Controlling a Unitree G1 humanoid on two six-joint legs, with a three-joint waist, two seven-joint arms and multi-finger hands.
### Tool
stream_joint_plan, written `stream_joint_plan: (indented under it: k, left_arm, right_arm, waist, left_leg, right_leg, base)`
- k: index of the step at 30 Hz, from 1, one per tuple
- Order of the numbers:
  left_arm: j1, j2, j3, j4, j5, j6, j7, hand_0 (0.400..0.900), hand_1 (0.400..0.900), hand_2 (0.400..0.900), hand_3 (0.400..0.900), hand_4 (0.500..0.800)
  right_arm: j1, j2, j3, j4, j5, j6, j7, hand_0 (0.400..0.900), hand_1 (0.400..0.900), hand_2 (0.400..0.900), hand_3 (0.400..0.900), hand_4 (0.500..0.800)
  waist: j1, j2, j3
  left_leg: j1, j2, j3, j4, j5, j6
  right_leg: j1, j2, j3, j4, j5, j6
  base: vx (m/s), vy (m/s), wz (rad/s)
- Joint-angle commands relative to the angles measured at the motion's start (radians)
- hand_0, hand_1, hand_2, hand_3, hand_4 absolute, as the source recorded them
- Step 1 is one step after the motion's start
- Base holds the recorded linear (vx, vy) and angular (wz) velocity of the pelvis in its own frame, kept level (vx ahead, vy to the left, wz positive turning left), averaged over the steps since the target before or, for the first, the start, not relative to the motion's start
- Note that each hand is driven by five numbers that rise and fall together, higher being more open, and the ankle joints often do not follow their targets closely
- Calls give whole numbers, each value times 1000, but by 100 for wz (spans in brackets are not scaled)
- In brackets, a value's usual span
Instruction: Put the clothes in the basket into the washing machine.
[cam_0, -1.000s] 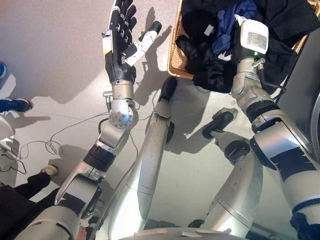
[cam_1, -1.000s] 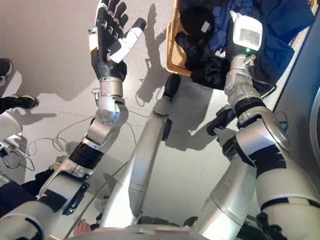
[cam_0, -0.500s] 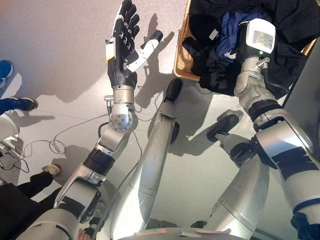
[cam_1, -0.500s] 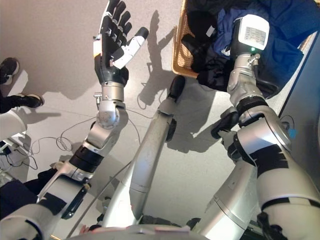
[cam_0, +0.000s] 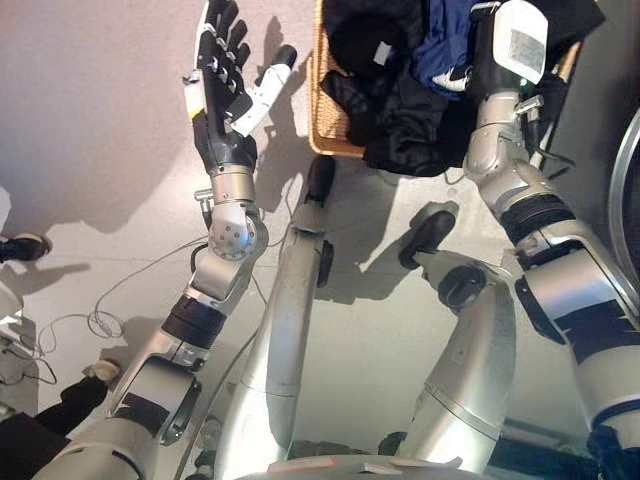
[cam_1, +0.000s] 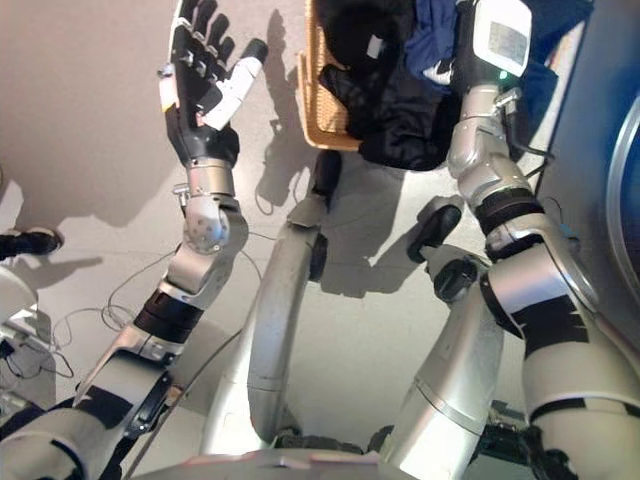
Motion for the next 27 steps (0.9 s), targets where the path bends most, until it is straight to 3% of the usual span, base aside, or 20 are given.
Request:
stream_joint_plan:
  k: [1,18,22,27]
  left_arm:
    - [91,-33,87,-50,78,-78,34,900,900,900,900,800]
    - [147,-11,176,-45,101,-54,56,900,900,900,900,800]
    - [155,-15,185,-50,105,-52,62,900,900,900,900,800]
    - [154,-4,185,-47,109,-61,55,900,900,900,900,800]
  right_arm:
    - [99,-20,-35,-120,16,-53,-92,400,400,400,400,500]
    - [354,-126,-309,-410,-13,-57,-127,400,400,400,400,500]
    - [399,-117,-362,-411,-13,-53,-151,400,400,400,400,500]
    - [393,-194,-350,-274,-102,29,-216,400,400,400,400,500]
  waist:
    - [-54,-35,-161]
    - [-144,-85,-201]
    - [-152,-85,-206]
    - [-153,-79,-216]
  left_leg:
    - [15,-3,-23,21,-142,17]
    - [36,32,-19,-27,-144,19]
    - [42,37,-19,-34,-145,20]
    - [52,42,-17,-46,-147,22]
  right_leg:
    - [-60,59,42,-69,79,72]
    - [-21,102,16,-127,87,78]
    - [-17,109,16,-133,89,80]
    - [-8,116,13,-146,90,84]
  base:
    - [-17,-22,-15]
    - [-12,1,-13]
    - [-8,19,-9]
    - [-8,20,-7]
